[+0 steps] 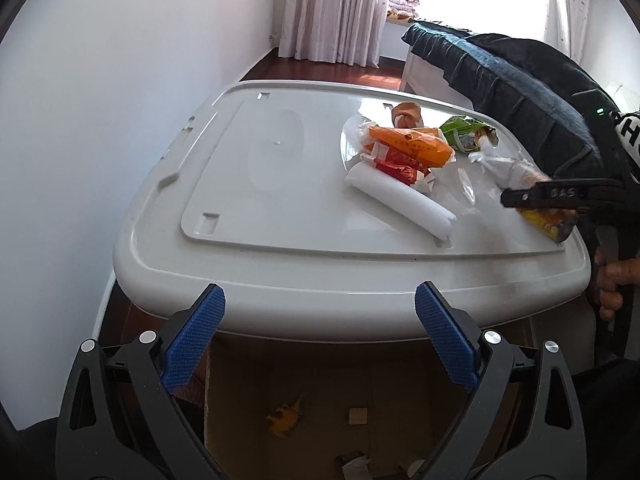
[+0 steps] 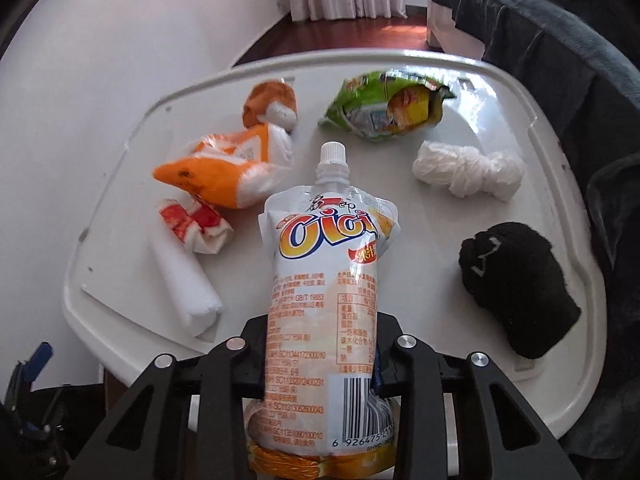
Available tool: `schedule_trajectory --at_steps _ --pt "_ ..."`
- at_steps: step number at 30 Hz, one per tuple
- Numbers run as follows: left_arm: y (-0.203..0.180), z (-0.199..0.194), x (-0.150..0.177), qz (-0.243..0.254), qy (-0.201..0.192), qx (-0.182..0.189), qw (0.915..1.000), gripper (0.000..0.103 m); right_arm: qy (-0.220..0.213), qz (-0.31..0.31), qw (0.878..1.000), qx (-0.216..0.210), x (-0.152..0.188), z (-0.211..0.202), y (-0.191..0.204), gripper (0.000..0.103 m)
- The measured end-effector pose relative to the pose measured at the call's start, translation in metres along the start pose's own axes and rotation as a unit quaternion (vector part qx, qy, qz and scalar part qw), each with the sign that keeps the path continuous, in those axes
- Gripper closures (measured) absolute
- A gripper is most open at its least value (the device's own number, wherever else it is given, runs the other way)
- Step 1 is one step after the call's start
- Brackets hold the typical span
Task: Collect trash
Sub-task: 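Grasp the orange drink pouch with the right gripper, then grasp the white foam roll with the left gripper while the right holds the pouch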
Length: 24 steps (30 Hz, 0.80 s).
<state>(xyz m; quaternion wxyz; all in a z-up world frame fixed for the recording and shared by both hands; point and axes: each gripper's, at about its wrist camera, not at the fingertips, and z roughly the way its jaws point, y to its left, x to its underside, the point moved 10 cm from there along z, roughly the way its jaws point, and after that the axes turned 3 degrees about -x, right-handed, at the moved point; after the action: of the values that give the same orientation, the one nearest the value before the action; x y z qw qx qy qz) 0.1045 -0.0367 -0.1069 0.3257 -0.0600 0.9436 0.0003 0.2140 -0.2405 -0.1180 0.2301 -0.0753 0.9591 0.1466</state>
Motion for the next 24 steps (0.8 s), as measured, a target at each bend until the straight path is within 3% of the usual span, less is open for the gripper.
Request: schedule_trajectory --at_steps 6,13,16,18,19,20,21,23,24 --pt "-0.044 0.017 -0.028 0.008 0.012 0.001 0.9999 0.01 -0.106 0.035 0.993 -0.033 0.002 -0.073 -0.009 0.068" --pt "-0.104 0.08 -0.063 -0.049 0.05 0.006 0.9975 0.01 -0.115 0.043 0.992 -0.02 0.0 -0.082 -0.038 0.068" --pt "-0.102 0.111 -0.063 -0.066 0.067 -0.045 0.9946 0.01 -0.11 0.048 0.993 -0.019 0.003 -0.081 -0.046 0.068" --pt "-0.09 0.13 -0.051 -0.084 0.099 -0.066 0.9893 0.011 -0.107 0.056 0.992 -0.03 0.005 -0.081 -0.046 0.068" --pt "-0.086 0.13 -0.052 -0.078 0.085 -0.078 0.9903 0.013 -0.106 0.06 0.992 -0.038 0.004 -0.082 -0.044 0.068" --pt "-0.084 0.129 -0.054 -0.059 0.068 -0.093 0.9916 0.029 -0.108 0.06 0.991 -0.045 0.003 -0.082 -0.041 0.068" --pt "-0.083 0.13 -0.054 -0.043 0.063 -0.095 0.9925 0.03 -0.11 0.057 0.991 -0.046 0.001 -0.084 -0.038 0.068" --pt "-0.079 0.128 -0.058 -0.03 0.044 -0.081 0.9953 0.057 -0.114 0.05 0.991 -0.048 -0.001 -0.085 -0.033 0.068" --pt "-0.076 0.128 -0.059 -0.025 0.04 -0.064 0.9968 0.06 -0.113 0.048 0.991 -0.05 -0.002 -0.084 -0.03 0.067"
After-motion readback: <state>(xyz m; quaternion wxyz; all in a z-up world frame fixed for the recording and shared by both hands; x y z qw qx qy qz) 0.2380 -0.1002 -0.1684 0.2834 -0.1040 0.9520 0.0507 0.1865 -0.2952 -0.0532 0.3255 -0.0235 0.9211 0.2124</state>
